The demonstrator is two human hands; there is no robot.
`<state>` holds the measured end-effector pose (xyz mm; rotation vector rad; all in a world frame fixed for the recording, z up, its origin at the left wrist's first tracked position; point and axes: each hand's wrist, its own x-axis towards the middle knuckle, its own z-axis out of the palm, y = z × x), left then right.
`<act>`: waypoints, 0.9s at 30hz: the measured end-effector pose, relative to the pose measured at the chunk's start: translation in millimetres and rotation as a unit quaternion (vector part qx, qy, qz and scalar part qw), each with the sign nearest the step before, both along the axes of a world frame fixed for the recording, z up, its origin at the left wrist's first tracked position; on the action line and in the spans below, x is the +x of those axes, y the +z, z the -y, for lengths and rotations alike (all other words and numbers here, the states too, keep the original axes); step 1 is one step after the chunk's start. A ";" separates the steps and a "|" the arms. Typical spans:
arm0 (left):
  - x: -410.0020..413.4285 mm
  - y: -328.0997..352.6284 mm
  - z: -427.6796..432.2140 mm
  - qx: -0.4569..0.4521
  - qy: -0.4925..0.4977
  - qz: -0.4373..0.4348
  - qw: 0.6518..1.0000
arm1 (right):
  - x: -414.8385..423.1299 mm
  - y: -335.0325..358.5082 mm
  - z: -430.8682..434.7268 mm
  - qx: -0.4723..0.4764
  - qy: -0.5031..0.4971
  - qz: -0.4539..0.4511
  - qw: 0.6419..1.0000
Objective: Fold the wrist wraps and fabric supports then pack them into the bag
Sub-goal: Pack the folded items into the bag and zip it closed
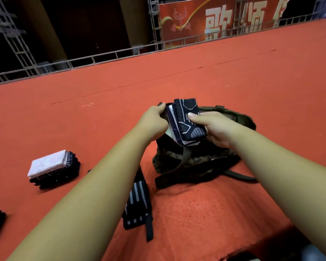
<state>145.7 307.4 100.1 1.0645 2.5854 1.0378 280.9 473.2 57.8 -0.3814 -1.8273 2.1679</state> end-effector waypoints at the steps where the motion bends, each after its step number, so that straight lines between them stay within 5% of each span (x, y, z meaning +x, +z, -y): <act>1: 1.7 1.5 2.1 0.026 0.015 0.037 0.999 | -3.9 -2.9 2.4 0.014 0.002 0.015 1.000; 7: 13.9 12.6 5.2 0.162 0.047 0.164 0.972 | -15.3 -7.5 10.2 0.181 0.008 0.149 0.972; 12: 24.2 26.4 3.1 0.214 0.031 0.164 0.963 | -28.6 1.5 24.0 0.459 -0.008 0.271 0.846; 17: 26.6 37.8 11.6 0.197 0.017 0.115 0.973 | -50.0 4.3 49.7 0.518 -0.009 0.334 0.788; 21: 21.4 36.8 21.8 0.154 0.022 0.115 0.981 | -48.0 11.1 46.3 0.511 -0.068 0.327 0.792; 25: 19.9 36.1 25.5 0.141 0.021 0.137 0.980 | -35.9 10.9 43.1 0.518 -0.135 0.208 0.819; 27: 21.8 36.7 25.2 0.146 0.024 0.133 0.980 | -32.2 5.5 39.0 0.523 -0.090 0.149 0.834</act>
